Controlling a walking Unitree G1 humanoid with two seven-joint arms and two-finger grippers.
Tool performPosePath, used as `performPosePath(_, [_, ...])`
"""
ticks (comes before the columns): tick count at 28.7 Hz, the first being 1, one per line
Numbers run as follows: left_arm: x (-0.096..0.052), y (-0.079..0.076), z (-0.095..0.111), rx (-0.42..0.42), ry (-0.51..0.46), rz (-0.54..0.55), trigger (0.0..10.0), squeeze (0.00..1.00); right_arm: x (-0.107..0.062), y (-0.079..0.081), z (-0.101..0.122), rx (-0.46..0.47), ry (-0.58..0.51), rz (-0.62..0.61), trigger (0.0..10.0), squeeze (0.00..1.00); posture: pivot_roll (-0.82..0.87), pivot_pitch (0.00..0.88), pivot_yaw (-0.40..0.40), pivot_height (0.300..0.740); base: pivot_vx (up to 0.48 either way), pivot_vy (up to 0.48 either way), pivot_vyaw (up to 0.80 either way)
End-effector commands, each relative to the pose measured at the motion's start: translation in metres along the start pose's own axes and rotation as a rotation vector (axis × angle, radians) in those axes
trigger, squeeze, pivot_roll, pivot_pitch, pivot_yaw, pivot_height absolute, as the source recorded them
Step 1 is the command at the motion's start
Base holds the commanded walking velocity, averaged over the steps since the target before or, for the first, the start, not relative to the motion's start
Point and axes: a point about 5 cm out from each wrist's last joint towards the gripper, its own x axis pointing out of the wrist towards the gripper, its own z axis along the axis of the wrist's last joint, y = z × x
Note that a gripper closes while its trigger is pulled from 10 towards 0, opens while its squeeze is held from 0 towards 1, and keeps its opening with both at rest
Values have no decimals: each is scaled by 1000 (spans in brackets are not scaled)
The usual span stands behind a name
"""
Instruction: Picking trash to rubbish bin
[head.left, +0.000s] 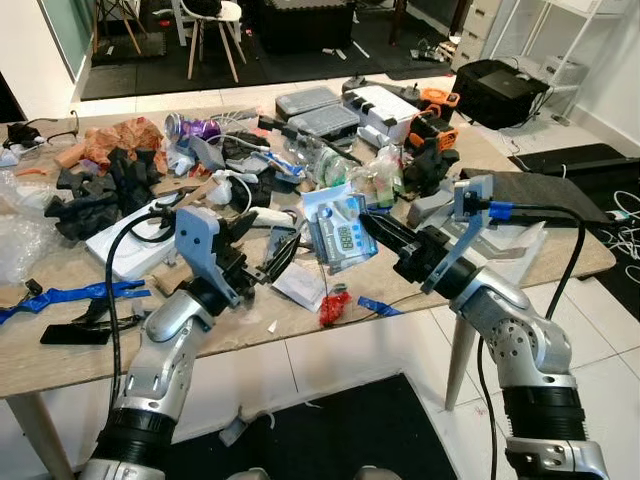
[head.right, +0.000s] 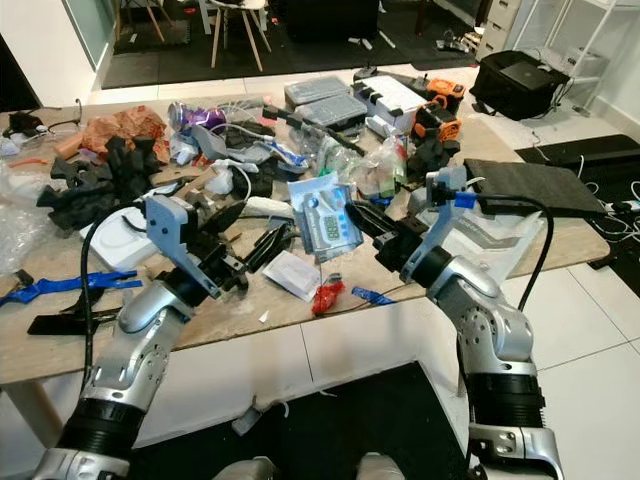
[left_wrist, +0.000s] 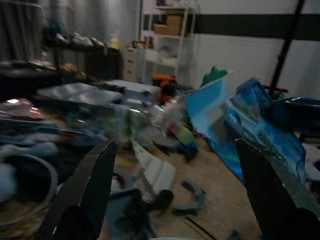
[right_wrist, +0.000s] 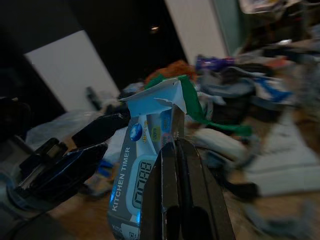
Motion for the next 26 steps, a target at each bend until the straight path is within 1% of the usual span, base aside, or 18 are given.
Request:
performPosePath(1, [1, 0, -2, -7, -2, 1, 10000, 0, 1, -1, -4, 17, -1, 7, 10000, 0, -8, 0, -27, 740, 0, 0, 725])
performPosePath(7, [4, 2, -4, -25, -24, 2, 10000, 0, 2, -2, -16, 31, -1, 32, 10000, 0, -7, 0, -34, 740, 0, 0, 725])
performPosePath(12, [4, 0, -8, -38, -14, -18, 10000, 0, 2, -4, -20, 38, 2, 33, 10000, 0, -5, 0, -31, 740, 0, 0, 725])
performPosePath(15, [2, -1, -13, -70, -9, -25, 10000, 0, 2, -4, -24, 59, 4, 38, 10000, 0, 5, 0, -29, 740, 0, 0, 725])
performPosePath(18, [1, 0, -14, -76, -12, -22, 10000, 0, 3, -5, -26, 71, 3, 47, 10000, 0, 9, 0, -30, 740, 0, 0, 725])
performPosePath(26, [3, 0, -15, -76, -11, -44, 10000, 0, 4, -5, -27, 67, 1, 63, 10000, 0, 7, 0, -29, 740, 0, 0, 725])
